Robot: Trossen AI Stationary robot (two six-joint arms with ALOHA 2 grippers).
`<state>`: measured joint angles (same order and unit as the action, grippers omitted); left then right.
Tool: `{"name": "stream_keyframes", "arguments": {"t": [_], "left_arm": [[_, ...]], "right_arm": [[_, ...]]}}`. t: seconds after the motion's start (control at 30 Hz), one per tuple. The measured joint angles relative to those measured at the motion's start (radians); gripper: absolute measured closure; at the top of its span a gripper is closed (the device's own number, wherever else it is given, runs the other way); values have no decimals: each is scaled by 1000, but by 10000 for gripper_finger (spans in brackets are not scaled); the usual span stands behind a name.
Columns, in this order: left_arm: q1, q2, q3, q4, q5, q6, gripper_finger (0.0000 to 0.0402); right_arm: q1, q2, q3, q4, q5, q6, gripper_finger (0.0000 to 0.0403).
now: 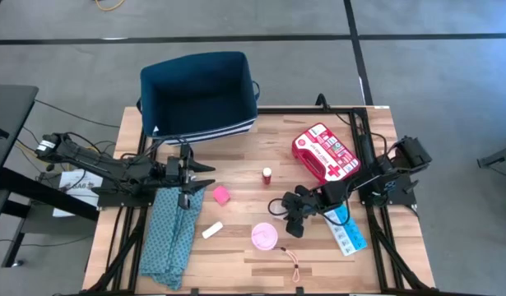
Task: Pick & place medical supplies in basket/bin
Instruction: Put the white rolled bandage into theblue bin
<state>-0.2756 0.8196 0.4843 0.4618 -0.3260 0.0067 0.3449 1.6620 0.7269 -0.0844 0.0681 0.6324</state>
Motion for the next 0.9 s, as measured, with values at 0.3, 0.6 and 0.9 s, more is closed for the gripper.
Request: {"name": "stream_keyframes", "arguments": {"t": [0.3,0.6,0.9], "left_arm": [[0,0,0,2,0,-1,248],[0,-2,0,9,0,-2,248],[1,-3,0,64,-91,4,248]], "right_arm": [[56,-79,85,-88,-6,39,315],[48,-315,395,-389,217,-239,314],[-266,-358,618,-133,349,-783,309]]}}
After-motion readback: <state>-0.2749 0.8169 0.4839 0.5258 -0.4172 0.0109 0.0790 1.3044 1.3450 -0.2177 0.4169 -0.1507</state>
